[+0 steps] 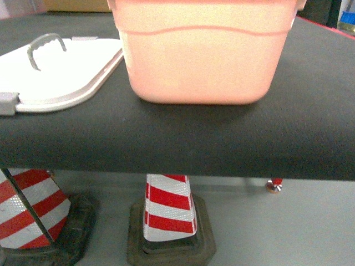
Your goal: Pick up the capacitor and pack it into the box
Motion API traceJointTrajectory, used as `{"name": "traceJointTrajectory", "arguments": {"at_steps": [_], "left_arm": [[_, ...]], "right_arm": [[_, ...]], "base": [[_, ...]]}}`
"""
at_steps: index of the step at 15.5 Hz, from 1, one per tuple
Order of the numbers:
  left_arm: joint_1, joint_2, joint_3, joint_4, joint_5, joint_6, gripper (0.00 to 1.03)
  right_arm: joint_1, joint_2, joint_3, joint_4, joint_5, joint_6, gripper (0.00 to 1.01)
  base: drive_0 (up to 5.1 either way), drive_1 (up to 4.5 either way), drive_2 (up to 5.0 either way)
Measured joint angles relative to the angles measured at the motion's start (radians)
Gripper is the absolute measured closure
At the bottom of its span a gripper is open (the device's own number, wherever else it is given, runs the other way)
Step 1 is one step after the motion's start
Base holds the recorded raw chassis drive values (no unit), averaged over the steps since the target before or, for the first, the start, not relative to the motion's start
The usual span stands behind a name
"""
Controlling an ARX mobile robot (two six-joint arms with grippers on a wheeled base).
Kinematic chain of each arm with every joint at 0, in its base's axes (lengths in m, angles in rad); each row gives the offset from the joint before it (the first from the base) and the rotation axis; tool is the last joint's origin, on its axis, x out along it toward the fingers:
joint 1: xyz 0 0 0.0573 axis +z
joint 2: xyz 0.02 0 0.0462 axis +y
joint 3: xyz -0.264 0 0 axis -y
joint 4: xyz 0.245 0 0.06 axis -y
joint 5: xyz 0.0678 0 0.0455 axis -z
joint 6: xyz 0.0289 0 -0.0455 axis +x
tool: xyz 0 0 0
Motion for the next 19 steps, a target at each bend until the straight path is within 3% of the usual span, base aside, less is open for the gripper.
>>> {"name": "traceJointTrajectory", "arguments": {"at_steps": [19], "left_arm": [[0.0, 0.0, 0.0, 0.001, 0.001, 0.008, 0.59]], "right_arm": [[0.0, 0.0, 0.0, 0.0, 0.0, -0.001, 0.03]], "base": [[0.0, 0.0, 0.0]]}}
